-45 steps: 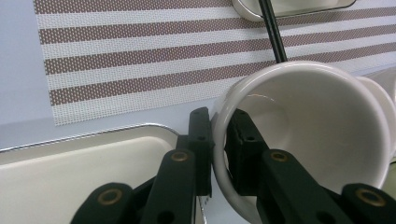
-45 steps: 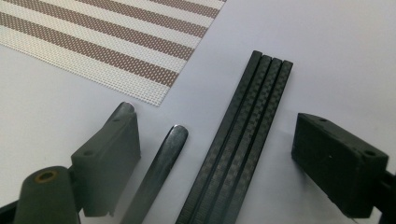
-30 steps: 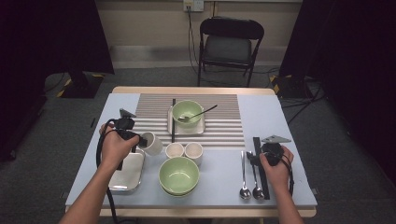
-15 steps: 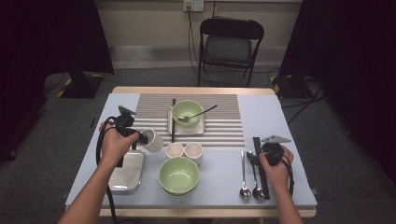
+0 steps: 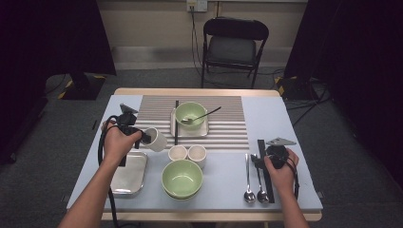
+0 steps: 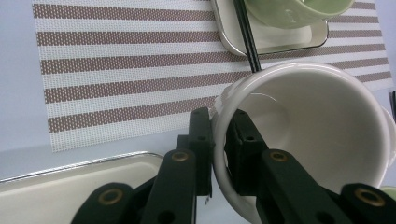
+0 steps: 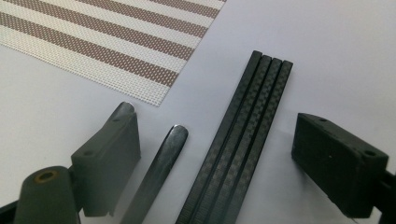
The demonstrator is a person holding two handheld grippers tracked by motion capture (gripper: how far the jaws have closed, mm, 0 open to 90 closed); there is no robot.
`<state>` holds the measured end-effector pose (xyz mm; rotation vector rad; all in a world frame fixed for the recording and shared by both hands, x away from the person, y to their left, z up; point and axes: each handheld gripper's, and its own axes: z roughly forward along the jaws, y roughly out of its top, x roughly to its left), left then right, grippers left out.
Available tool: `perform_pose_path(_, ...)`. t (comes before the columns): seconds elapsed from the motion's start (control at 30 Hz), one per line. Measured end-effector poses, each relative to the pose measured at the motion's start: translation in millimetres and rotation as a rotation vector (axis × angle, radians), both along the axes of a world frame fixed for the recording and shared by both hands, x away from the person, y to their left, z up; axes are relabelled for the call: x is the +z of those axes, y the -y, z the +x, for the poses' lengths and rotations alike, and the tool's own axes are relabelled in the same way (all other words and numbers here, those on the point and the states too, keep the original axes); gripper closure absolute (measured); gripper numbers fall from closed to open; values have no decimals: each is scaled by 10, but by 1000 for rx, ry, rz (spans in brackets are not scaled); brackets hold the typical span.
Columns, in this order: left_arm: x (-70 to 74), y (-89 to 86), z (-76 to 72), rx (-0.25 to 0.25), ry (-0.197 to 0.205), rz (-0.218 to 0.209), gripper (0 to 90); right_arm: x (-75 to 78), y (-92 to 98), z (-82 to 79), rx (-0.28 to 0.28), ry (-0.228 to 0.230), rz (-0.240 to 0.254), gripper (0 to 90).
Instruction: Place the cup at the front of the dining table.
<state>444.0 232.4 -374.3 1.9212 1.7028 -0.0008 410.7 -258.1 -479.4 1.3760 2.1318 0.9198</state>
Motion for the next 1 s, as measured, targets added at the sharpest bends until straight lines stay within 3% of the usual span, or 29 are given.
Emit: perform_pose_path(1.0,42,10,163,23,1,-4,813,-1,1,0,0,0,1,144)
